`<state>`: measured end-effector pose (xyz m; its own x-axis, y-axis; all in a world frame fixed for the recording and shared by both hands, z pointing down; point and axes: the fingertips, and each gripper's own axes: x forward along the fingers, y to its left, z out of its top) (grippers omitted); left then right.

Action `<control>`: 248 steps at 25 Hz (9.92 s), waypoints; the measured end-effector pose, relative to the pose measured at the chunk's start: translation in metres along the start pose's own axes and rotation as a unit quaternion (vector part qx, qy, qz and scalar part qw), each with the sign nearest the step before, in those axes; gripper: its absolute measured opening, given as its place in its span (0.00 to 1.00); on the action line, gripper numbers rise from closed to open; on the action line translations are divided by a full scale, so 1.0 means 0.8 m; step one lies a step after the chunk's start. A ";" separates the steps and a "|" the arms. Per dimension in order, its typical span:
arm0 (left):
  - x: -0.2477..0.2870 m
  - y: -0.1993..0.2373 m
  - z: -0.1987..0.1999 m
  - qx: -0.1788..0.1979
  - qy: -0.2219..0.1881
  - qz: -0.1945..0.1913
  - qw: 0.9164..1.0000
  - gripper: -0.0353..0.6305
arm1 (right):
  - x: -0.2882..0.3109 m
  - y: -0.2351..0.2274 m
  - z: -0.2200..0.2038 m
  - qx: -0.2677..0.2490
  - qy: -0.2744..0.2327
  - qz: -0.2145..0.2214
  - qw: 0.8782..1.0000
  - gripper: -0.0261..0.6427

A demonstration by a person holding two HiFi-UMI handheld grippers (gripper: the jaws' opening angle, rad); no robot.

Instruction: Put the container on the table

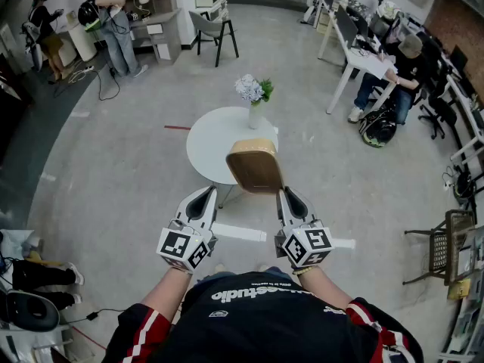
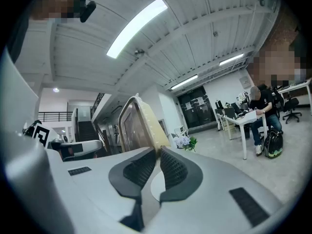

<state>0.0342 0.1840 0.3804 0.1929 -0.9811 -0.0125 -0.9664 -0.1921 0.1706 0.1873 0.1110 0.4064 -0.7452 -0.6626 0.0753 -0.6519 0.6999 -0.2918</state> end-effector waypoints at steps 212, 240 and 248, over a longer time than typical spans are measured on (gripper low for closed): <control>0.415 0.324 0.020 0.038 0.032 -0.101 0.994 0.09 | 0.487 -0.091 0.078 -0.138 -0.047 0.011 0.989 0.15; 0.394 0.321 0.049 0.031 0.030 -0.108 0.993 0.09 | 0.500 -0.033 0.090 -0.122 -0.028 0.072 0.990 0.06; 0.393 0.317 0.048 0.034 0.029 -0.113 0.993 0.09 | 0.498 -0.032 0.092 -0.120 -0.030 0.077 0.989 0.06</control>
<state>-0.1571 -0.1742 0.3817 0.4145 -0.9100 0.0144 -0.9058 -0.4110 0.1029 -0.0827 -0.1902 0.3735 -0.8332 -0.5528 -0.0115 -0.5513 0.8322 -0.0595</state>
